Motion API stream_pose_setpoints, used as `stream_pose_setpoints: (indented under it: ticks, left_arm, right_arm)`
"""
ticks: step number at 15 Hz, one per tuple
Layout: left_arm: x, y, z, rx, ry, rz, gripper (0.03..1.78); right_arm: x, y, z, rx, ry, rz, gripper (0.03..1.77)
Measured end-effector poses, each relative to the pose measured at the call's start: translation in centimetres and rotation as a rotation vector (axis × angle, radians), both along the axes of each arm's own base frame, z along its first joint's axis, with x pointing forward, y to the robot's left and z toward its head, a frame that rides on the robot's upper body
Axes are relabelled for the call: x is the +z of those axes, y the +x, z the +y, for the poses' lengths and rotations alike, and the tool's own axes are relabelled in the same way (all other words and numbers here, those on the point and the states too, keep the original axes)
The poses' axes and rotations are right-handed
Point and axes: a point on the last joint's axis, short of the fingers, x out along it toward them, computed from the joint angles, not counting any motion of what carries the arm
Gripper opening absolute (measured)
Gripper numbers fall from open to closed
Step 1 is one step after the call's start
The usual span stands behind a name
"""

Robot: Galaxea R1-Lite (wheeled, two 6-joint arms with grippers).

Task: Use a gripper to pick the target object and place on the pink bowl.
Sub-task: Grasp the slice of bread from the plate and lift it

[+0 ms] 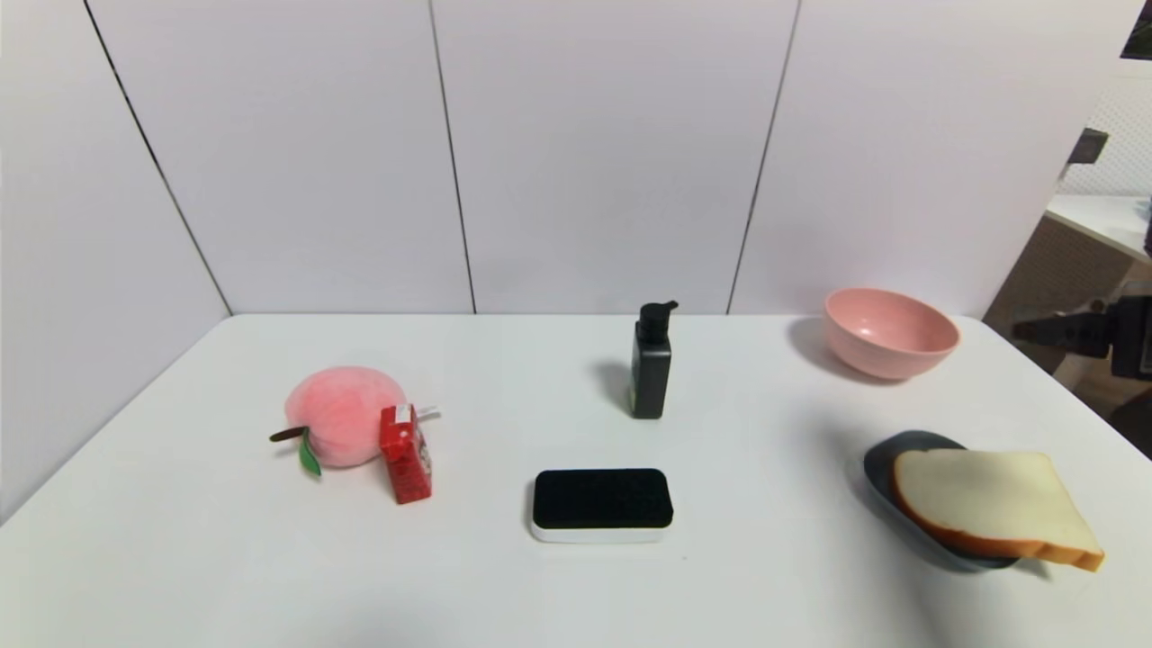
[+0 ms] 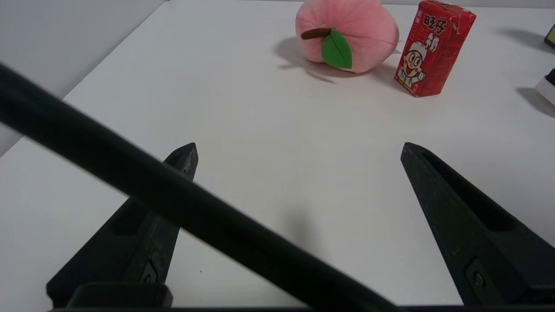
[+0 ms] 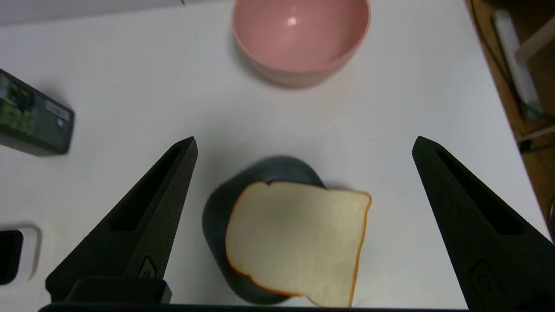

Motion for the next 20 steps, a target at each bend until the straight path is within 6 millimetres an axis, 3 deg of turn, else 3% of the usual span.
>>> stream_pose_setpoints:
  ticks: [8, 11, 16, 20]
  left_arm:
    - [0.0, 0.0, 0.0, 0.0, 0.0, 0.0, 1.69]
    - [0.0, 0.0, 0.0, 0.0, 0.0, 0.0, 1.69]
    - [0.0, 0.0, 0.0, 0.0, 0.0, 0.0, 1.69]
    - [0.0, 0.0, 0.0, 0.0, 0.0, 0.0, 1.69]
  right_arm:
    - [-4.4, 0.3, -4.2, 0.006, 0.112, 0.366, 1.71]
    - [-5.7, 1.0, -5.1, -0.024, 0.143, 0.431, 1.71]
    - [-7.5, 2.3, -5.7, -0.03, 0.183, 0.512, 1.71]
    - [-8.8, 2.2, -5.4, 0.01, 0.254, 0.63, 1.71]
